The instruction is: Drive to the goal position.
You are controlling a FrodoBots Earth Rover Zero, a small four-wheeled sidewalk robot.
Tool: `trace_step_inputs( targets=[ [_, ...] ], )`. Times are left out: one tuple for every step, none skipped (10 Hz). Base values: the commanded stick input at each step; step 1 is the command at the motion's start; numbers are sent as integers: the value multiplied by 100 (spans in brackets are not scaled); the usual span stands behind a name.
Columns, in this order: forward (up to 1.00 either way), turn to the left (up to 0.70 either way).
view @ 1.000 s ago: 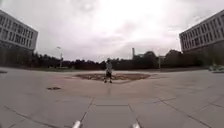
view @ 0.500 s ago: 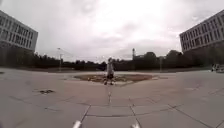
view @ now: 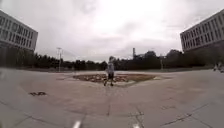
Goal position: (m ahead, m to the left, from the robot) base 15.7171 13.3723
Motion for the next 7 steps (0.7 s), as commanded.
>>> trace_step_inputs(
  targets=[
    [70, 35],
    [70, 35],
    [70, 35],
    [70, 35],
    [70, 35],
    [70, 35],
    [70, 35]
  ],
)
